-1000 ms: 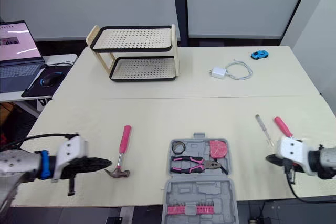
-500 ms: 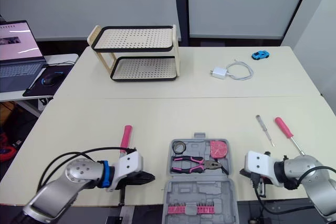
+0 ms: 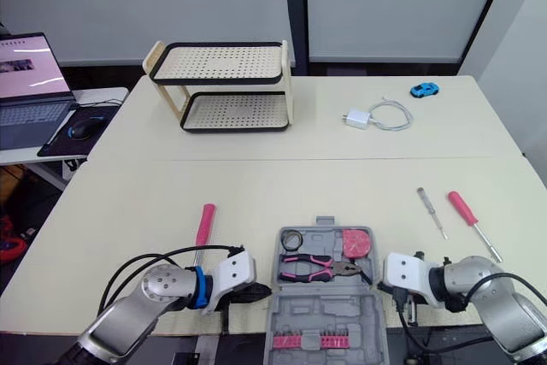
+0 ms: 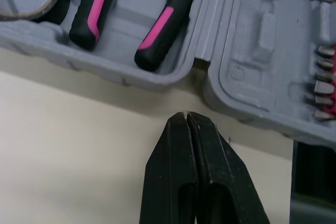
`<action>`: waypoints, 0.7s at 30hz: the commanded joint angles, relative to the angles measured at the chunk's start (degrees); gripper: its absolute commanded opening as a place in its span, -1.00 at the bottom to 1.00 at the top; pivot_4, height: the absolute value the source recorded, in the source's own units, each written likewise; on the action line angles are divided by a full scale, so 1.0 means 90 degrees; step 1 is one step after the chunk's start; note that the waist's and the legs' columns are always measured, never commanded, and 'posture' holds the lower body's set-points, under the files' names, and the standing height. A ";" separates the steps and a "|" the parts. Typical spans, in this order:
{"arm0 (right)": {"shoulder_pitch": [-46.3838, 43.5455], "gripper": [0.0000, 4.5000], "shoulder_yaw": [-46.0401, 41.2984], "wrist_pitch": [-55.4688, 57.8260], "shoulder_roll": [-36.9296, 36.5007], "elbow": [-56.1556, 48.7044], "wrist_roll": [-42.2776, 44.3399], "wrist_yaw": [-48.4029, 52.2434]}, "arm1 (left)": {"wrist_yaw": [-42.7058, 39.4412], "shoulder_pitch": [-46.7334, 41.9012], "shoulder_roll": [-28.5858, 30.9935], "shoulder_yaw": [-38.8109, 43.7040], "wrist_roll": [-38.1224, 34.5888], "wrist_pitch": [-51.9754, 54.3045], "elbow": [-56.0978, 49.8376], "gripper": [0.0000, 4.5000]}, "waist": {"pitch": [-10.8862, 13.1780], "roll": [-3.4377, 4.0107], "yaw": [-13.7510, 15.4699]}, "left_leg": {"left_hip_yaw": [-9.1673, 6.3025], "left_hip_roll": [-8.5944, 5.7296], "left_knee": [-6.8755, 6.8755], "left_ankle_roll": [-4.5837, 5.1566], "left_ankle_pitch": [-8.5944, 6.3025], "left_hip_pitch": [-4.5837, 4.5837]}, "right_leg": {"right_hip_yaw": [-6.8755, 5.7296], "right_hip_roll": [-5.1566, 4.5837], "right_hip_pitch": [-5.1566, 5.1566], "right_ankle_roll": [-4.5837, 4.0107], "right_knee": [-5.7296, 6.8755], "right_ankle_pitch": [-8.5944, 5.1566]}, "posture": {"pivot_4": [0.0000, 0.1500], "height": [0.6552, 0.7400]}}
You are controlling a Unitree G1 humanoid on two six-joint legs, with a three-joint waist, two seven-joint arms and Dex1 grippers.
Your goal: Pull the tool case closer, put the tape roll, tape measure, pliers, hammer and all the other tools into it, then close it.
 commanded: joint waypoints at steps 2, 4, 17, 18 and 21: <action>-0.0081 -1.00 0.0086 -0.0028 0.0032 -0.0041 -0.0079 -0.0043 | 0.0073 -0.0022 -0.0062 -0.0119 0.0081 0.0004 -0.0014 -0.99 | 0.0000 0.0001 0.0001 | -0.0002 0.0000 0.0000 0.0000 0.0000 0.0001 | -0.0002 0.0001 0.0000 0.0000 0.0000 0.0000 | 1.00 1.00; -0.0082 -1.00 0.0132 -0.0031 0.0041 -0.0040 -0.0100 -0.0060 | 0.0093 -0.0030 -0.0103 -0.0164 0.0093 0.0016 -0.0005 -0.99 | -0.0001 0.0001 0.0001 | -0.0002 0.0000 -0.0001 0.0000 0.0000 0.0001 | -0.0001 0.0001 0.0000 0.0000 0.0000 0.0000 | 1.00 1.00; -0.0118 -1.00 0.0265 -0.0050 0.0228 -0.0022 -0.0225 -0.0123 | 0.0228 -0.0054 -0.0357 -0.0424 0.0255 0.0028 0.0060 -0.99 | -0.0018 0.0017 0.0003 | -0.0003 -0.0003 0.0001 0.0000 0.0000 0.0005 | -0.0001 -0.0002 0.0007 0.0000 -0.0001 0.0000 | 1.00 1.00; -0.0120 -1.00 0.0267 -0.0045 0.0236 -0.0023 -0.0227 -0.0125 | 0.0245 -0.0060 -0.0373 -0.0422 0.0262 0.0032 0.0075 -0.99 | -0.0019 0.0018 0.0005 | -0.0003 -0.0003 0.0001 0.0000 0.0000 0.0007 | -0.0001 -0.0002 0.0009 0.0000 -0.0001 0.0000 | 1.00 1.00; -0.0159 -1.00 0.0275 0.0009 0.0263 -0.0050 -0.0222 -0.0121 | 0.0289 -0.0090 -0.0425 -0.0399 0.0282 0.0031 0.0151 -0.99 | -0.0022 0.0022 0.0011 | -0.0004 -0.0003 0.0001 0.0000 0.0000 0.0015 | -0.0002 -0.0003 0.0020 0.0001 -0.0002 0.0000 | 1.00 1.00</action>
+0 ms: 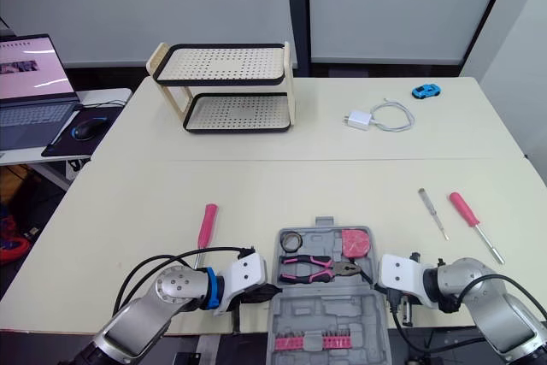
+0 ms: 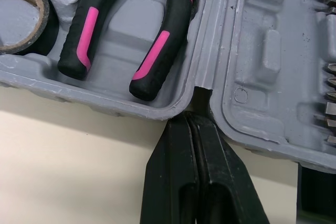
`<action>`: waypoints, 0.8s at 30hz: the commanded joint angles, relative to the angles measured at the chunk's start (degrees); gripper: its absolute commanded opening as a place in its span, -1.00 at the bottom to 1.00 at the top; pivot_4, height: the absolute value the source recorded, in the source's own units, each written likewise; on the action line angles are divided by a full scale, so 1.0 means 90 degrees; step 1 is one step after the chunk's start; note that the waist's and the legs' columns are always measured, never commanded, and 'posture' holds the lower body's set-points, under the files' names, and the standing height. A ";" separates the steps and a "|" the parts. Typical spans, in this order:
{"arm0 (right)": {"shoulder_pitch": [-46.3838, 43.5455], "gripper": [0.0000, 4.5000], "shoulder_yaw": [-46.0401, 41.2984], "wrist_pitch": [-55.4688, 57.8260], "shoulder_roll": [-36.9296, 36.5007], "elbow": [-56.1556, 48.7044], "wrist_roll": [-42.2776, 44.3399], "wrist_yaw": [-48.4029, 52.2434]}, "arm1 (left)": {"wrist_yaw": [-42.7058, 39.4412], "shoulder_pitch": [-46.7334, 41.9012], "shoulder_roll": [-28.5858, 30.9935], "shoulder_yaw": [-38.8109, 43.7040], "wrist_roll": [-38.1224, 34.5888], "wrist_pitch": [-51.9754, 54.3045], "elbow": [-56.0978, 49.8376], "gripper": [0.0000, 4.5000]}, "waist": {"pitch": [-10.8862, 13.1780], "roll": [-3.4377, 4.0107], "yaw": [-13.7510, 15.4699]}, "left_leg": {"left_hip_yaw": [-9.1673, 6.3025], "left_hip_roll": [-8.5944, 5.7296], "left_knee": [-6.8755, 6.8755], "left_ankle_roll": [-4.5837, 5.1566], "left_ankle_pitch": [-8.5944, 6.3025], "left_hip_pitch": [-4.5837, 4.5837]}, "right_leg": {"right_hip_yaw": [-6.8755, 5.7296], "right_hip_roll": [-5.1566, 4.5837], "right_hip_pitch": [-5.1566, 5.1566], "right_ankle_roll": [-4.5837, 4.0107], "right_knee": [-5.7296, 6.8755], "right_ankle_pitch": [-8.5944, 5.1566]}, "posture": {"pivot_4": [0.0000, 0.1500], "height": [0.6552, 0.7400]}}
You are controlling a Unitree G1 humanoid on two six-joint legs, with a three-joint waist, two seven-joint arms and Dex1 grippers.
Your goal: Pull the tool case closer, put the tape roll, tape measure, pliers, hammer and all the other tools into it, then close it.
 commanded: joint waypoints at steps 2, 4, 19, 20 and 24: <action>-0.0154 -1.00 0.0089 0.0021 0.0131 -0.0157 0.0047 -0.0003 | 0.0084 -0.0066 -0.0193 -0.0165 0.0064 -0.0024 0.0216 -0.99 | -0.0002 0.0005 0.0009 | -0.0002 0.0000 -0.0001 0.0000 0.0000 0.0013 | -0.0001 0.0000 0.0015 0.0001 -0.0005 0.0000 | 1.00 1.00; -0.0237 -1.00 0.0106 0.0054 0.0172 -0.0140 0.0036 -0.0008 | 0.0120 -0.0092 -0.0271 -0.0130 0.0055 -0.0071 0.0339 -0.99 | -0.0005 0.0009 0.0017 | -0.0003 -0.0001 -0.0004 0.0001 -0.0001 0.0040 | -0.0003 -0.0001 0.0043 0.0002 -0.0014 -0.0001 | 1.00 1.00; -0.0642 -1.00 0.0168 0.0252 0.0503 -0.0031 -0.0019 -0.0026 | 0.0265 -0.0406 -0.0505 0.0140 0.0180 -0.0405 0.0917 -0.99 | -0.0025 0.0033 0.0073 | -0.0009 -0.0001 -0.0005 0.0001 -0.0001 0.0058 | -0.0007 -0.0004 0.0065 0.0005 -0.0022 -0.0003 | 1.00 1.00; -0.0688 -1.00 0.0171 0.0282 0.0544 -0.0007 -0.0020 -0.0040 | 0.0264 -0.0475 -0.0522 0.0147 0.0189 -0.0430 0.0981 -0.99 | -0.0025 0.0033 0.0079 | -0.0008 -0.0002 -0.0005 0.0001 -0.0001 0.0059 | -0.0007 -0.0003 0.0065 0.0005 -0.0022 -0.0003 | 1.00 1.00; -0.0849 -1.00 0.0185 0.0295 0.0641 0.0145 -0.0106 -0.0075 | 0.0270 -0.0787 -0.0630 0.0156 0.0225 -0.0552 0.1288 -0.99 | -0.0026 0.0034 0.0101 | -0.0009 -0.0005 -0.0005 0.0001 -0.0001 0.0058 | -0.0009 -0.0003 0.0063 0.0005 -0.0021 -0.0003 | 1.00 1.00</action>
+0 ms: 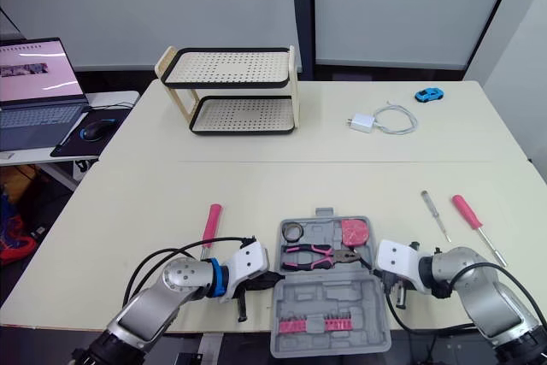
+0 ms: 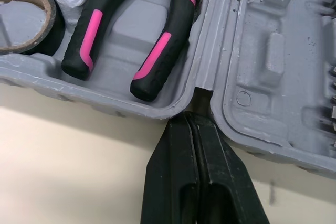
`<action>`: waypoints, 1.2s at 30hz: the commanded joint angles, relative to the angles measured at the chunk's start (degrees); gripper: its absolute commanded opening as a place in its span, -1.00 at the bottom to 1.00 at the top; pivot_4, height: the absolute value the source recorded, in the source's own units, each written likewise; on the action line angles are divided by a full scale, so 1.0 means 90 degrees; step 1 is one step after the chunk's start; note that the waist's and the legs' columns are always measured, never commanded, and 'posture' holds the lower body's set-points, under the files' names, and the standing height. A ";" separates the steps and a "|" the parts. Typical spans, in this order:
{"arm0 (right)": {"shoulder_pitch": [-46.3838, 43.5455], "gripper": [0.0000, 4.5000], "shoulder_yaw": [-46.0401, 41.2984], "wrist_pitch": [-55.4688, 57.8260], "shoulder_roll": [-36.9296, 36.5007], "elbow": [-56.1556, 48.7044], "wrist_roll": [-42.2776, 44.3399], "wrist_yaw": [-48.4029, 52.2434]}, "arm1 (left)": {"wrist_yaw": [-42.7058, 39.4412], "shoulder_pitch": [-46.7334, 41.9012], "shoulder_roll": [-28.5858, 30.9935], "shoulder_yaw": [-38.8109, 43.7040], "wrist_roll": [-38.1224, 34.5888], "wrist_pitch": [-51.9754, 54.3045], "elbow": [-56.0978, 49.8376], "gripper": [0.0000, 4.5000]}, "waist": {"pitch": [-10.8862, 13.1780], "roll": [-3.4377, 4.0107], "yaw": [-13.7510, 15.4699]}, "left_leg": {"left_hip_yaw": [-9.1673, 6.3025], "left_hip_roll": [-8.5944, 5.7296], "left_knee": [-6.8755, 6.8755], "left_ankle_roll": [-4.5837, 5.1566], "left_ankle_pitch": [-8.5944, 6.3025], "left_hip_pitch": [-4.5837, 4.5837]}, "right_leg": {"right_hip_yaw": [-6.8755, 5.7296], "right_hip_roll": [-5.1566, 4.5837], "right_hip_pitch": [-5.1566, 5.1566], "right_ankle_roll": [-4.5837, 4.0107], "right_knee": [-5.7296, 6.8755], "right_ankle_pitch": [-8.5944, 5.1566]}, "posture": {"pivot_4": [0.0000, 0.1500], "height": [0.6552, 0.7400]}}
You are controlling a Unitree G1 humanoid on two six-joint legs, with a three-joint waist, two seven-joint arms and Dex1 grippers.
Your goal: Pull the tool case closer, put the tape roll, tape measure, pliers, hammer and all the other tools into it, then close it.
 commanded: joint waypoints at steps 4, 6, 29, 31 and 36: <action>-0.0333 -1.00 0.0126 -0.0171 0.0304 -0.0042 0.0046 -0.0096 | 0.0248 -0.0476 -0.0288 -0.0060 0.0232 -0.0241 0.0579 -0.99 | 0.0000 0.0000 0.0004 | 0.0000 -0.0003 0.0000 0.0000 0.0000 0.0000 | 0.0000 0.0000 0.0000 0.0000 0.0000 0.0000 | 1.00 1.00; -0.0409 -1.00 0.0097 -0.0214 0.0342 0.0076 -0.0008 -0.0161 | 0.0269 -0.0613 -0.0342 -0.0053 0.0278 -0.0328 0.0742 -0.99 | 0.0000 0.0000 0.0004 | -0.0001 -0.0004 0.0001 -0.0001 0.0000 0.0000 | 0.0000 0.0000 0.0000 0.0000 0.0000 0.0000 | 1.00 1.00; -0.1101 -1.00 0.0146 -0.0559 0.0623 0.0959 -0.0256 -0.0407 | 0.0413 -0.1299 -0.0624 0.0035 0.0679 -0.1100 0.1963 -0.99 | -0.0001 0.0000 0.0003 | -0.0001 -0.0008 0.0001 -0.0001 0.0001 -0.0001 | 0.0001 0.0001 -0.0003 0.0001 0.0000 0.0001 | 1.00 1.00; -0.1155 -1.00 0.0145 -0.0586 0.0631 0.1027 -0.0278 -0.0402 | 0.0426 -0.1328 -0.0640 0.0055 0.0702 -0.1141 0.2027 -0.99 | -0.0001 0.0000 0.0000 | 0.0000 -0.0009 0.0001 -0.0001 0.0001 -0.0001 | 0.0001 0.0001 -0.0003 0.0001 0.0000 0.0001 | 1.00 1.00; -0.1270 -1.00 0.0131 -0.0663 0.0667 0.1181 -0.0329 -0.0467 | 0.0429 -0.1366 -0.0653 0.0076 0.0753 -0.1198 0.2132 -0.99 | 0.0000 -0.0001 -0.0001 | 0.0000 -0.0009 0.0001 -0.0001 0.0001 -0.0001 | 0.0001 0.0001 -0.0003 0.0001 0.0001 0.0001 | 1.00 1.00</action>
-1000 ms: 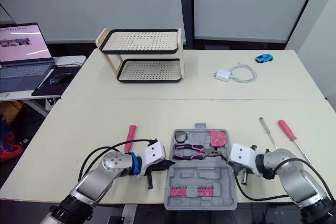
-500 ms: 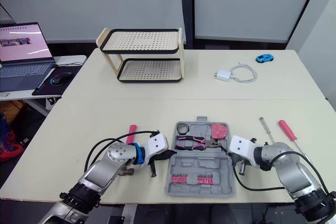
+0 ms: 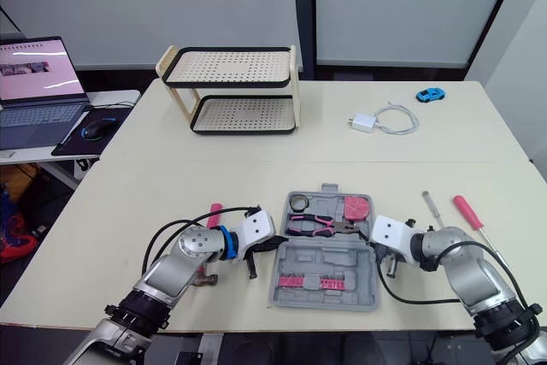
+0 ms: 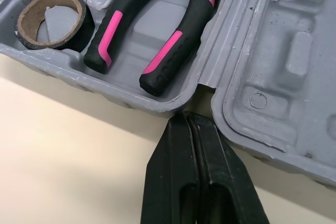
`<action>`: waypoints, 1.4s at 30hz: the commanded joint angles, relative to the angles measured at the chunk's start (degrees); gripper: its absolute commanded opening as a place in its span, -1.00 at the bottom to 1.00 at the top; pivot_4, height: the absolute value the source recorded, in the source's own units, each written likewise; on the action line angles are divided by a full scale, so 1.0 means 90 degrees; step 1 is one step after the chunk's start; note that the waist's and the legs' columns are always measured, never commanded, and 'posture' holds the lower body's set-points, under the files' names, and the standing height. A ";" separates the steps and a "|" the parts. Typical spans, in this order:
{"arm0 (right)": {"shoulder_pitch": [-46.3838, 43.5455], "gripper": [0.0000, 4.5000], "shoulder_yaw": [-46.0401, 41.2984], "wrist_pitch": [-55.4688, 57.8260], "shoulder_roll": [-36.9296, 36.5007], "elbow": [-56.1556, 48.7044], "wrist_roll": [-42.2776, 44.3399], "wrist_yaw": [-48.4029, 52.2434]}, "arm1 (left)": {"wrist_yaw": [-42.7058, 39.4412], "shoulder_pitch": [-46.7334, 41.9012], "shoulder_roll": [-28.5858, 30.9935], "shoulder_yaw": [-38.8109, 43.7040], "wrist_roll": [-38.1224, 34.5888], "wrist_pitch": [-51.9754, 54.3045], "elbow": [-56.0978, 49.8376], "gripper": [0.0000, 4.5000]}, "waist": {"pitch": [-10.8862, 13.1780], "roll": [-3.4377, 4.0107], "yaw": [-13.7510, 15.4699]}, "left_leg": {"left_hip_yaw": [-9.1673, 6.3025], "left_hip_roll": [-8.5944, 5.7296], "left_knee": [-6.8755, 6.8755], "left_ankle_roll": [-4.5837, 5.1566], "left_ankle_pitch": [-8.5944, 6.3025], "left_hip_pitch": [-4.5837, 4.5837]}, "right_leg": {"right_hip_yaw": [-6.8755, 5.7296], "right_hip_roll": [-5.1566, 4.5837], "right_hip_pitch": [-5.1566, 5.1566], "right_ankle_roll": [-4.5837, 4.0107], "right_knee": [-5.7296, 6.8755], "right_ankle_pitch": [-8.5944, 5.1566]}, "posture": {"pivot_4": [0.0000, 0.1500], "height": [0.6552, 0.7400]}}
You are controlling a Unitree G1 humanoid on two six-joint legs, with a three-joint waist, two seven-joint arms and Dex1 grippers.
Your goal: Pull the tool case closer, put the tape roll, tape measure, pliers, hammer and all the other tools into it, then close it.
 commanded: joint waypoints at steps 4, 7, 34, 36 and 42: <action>-0.0285 -1.00 0.0011 -0.0260 0.0202 -0.0015 -0.0001 -0.0144 | 0.0126 -0.0069 -0.0084 -0.0051 0.0186 -0.0037 0.0260 -0.99 | 0.0000 0.0000 -0.0002 | 0.0000 0.0000 0.0000 0.0000 0.0000 0.0000 | 0.0000 0.0000 0.0000 0.0000 0.0000 0.0000 | 1.00 1.00; -0.0395 -1.00 0.0023 -0.0319 0.0229 0.0150 -0.0036 -0.0161 | 0.0151 -0.0136 -0.0094 -0.0028 0.0217 -0.0082 0.0390 -0.99 | 0.0000 0.0000 -0.0004 | 0.0000 -0.0001 0.0000 0.0000 0.0000 0.0000 | 0.0000 0.0002 -0.0001 0.0000 0.0000 0.0000 | 1.00 1.00; -0.0350 -1.00 0.0057 -0.0400 0.0250 0.0270 -0.0073 -0.0165 | -0.0178 0.0116 -0.0081 -0.0112 0.0186 0.0086 0.0277 -0.99 | 0.0000 0.0000 -0.0064 | 0.0000 -0.0001 -0.0006 -0.0001 -0.0001 0.0000 | 0.0002 0.0004 -0.0005 0.0000 -0.0002 0.0000 | 1.00 1.00; -0.0366 -1.00 0.0055 -0.0436 0.0241 0.0313 -0.0084 -0.0173 | -0.0204 0.0146 -0.0082 -0.0128 0.0168 0.0150 0.0202 -0.99 | 0.0000 0.0000 -0.0073 | 0.0000 -0.0001 -0.0007 -0.0001 -0.0001 -0.0001 | 0.0002 0.0004 -0.0005 0.0000 -0.0002 0.0000 | 1.00 1.00; -0.0364 -1.00 0.0066 -0.0487 0.0237 0.0361 -0.0108 -0.0204 | -0.0222 0.0231 -0.0072 -0.0170 0.0181 0.0230 0.0067 -0.99 | 0.0000 0.0000 -0.0077 | -0.0001 0.0000 -0.0007 -0.0001 -0.0001 0.0000 | 0.0002 0.0004 -0.0005 0.0000 -0.0003 0.0000 | 1.00 1.00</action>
